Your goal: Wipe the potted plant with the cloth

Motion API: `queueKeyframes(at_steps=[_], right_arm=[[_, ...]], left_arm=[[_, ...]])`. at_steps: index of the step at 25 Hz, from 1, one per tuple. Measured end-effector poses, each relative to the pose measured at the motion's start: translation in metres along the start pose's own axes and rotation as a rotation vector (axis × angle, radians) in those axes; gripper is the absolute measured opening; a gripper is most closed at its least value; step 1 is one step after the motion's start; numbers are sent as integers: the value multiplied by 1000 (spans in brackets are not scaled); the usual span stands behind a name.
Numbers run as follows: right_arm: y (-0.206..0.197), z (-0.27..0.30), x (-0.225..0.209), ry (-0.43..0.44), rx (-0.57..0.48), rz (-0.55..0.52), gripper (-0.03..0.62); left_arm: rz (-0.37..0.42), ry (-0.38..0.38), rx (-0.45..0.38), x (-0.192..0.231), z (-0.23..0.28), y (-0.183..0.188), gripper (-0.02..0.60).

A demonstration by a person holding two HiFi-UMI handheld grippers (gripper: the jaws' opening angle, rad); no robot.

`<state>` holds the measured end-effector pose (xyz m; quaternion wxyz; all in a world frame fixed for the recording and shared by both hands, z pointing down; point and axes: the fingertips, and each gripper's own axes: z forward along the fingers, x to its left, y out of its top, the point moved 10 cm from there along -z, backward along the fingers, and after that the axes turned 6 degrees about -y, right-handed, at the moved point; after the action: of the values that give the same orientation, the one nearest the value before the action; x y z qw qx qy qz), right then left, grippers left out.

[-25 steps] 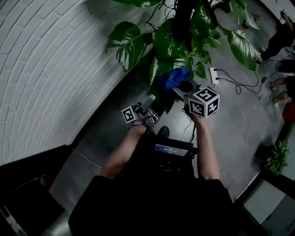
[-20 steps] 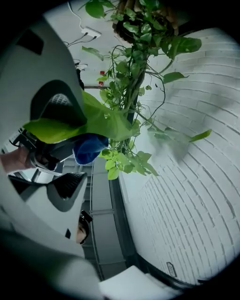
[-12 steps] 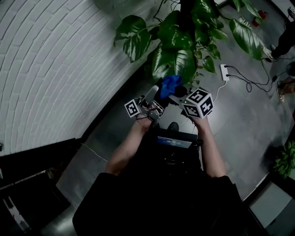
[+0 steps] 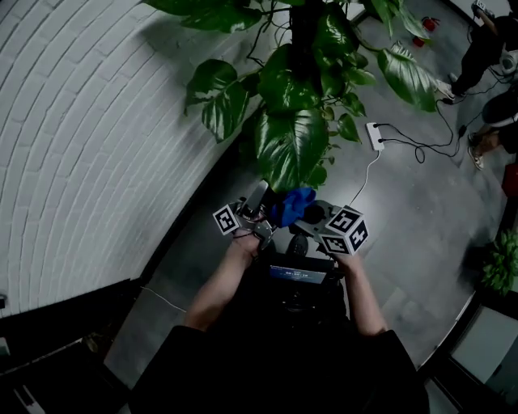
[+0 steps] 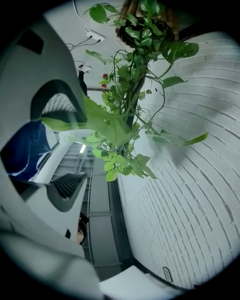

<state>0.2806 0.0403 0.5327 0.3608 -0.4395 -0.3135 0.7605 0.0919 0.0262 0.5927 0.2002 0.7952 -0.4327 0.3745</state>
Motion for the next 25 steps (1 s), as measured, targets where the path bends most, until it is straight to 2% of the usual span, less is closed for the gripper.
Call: queueKeyframes(at_steps=[2, 5, 8, 12, 14, 15, 18, 19, 21, 25], right_arm=[[-2, -18, -1, 3, -56, 46, 107], [8, -57, -13, -24, -218, 135, 107], [24, -91, -31, -122, -333, 150, 107], [43, -110, -45, -233, -379, 127, 107], [53, -119, -43, -222, -419, 132, 107], [58, -127, -39, -187, -460, 138, 107], [69, -153, -26, -5, -642, 151, 107], [72, -162, -22, 32, -692, 141, 107], [76, -177, -20, 28, -736, 103, 107], [77, -185, -31, -80, -704, 69, 107]], left_arm=[[-11, 11, 10, 2, -7, -2, 333], [-30, 43, 15, 7, -22, -5, 333], [-38, 72, 17, 15, -31, -8, 333], [-57, 108, 26, 29, -32, -15, 333], [-65, 92, 45, 30, -24, -21, 333], [-68, 78, 59, 29, -19, -25, 333], [-82, 46, 95, 27, -4, -34, 333], [-88, 35, 97, 26, -1, -36, 334], [-104, 9, 84, 25, 4, -38, 334], [-127, -11, 60, 24, 7, -44, 334]])
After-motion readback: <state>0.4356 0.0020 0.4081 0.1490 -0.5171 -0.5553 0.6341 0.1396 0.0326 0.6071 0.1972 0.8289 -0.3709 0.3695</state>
